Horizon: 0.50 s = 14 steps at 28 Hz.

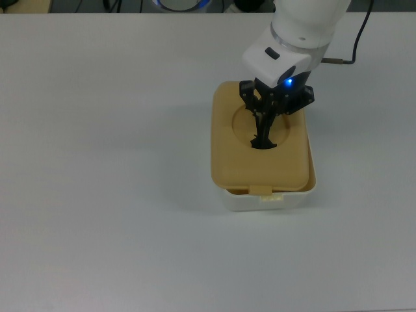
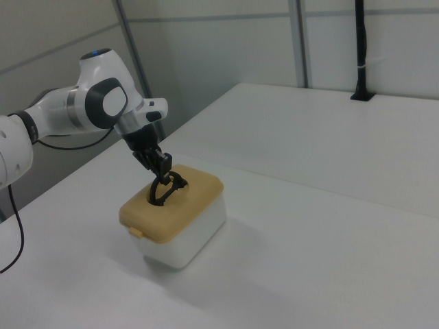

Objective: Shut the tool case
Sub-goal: 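Lower the lid onto the box rim and press it down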

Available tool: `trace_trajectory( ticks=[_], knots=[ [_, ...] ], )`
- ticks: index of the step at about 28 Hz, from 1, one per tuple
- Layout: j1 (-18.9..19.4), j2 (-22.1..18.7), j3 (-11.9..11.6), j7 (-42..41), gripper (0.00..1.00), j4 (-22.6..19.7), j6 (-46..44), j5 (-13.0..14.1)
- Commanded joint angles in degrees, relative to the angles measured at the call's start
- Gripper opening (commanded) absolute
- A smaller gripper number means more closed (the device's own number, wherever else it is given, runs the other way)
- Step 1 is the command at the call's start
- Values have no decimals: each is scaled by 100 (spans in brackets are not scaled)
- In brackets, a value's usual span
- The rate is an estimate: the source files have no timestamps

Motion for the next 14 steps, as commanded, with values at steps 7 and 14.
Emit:
trace_trajectory(
  ticks=[7,14],
  knots=[
    [31,237,3,-87,100,106,201,-287],
    [31,202,3,-95,100,106,148,-295]
  ],
)
